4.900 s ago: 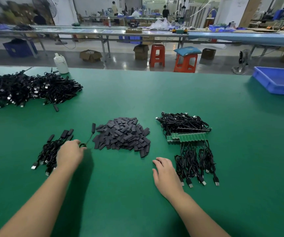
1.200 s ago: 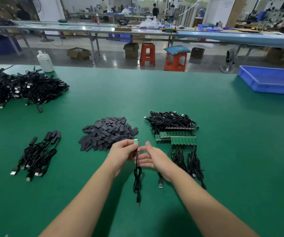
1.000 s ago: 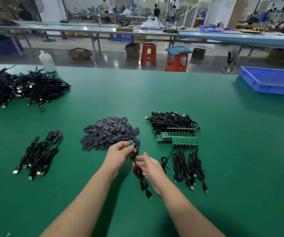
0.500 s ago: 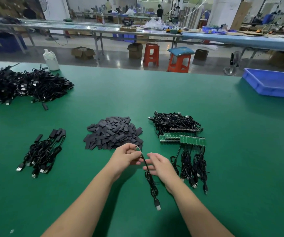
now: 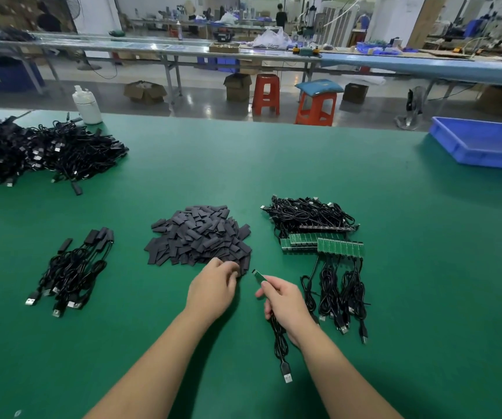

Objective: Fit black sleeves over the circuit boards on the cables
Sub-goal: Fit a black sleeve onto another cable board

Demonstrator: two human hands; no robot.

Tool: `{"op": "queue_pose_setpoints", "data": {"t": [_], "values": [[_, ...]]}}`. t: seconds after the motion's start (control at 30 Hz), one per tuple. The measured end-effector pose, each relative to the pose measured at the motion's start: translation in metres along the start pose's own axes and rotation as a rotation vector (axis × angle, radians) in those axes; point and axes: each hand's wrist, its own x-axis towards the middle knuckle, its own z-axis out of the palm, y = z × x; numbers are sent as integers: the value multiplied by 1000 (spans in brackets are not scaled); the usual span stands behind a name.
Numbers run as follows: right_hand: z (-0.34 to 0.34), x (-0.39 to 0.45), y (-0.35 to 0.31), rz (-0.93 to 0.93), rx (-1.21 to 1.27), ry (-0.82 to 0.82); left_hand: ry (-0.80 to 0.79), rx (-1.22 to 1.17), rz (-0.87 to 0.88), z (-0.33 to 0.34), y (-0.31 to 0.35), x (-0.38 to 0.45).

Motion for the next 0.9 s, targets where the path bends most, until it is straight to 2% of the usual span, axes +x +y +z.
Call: {"op": "queue_pose_setpoints", "data": {"t": [0.07, 0.17, 0.43, 0.57, 0.67, 0.8, 0.9], "values": [[1, -2, -1, 7, 51, -27, -5, 150, 142, 6, -8, -5], [1, -3, -1, 19, 21, -64, -8, 238, 238, 12, -14, -10], [-2, -4, 0, 3, 2, -102, 84, 225, 313, 8, -18, -13], [1, -4, 0, -6, -17, -127, 115, 230, 239, 2, -20, -14], [1, -3, 0, 3, -30, -132, 80, 218, 113, -1, -20, -11], [1, -2, 1, 18, 1, -132, 6, -77, -146, -2, -16, -6], [0, -1, 2, 28, 43, -141, -65, -161, -244, -2, -16, -2]]}}
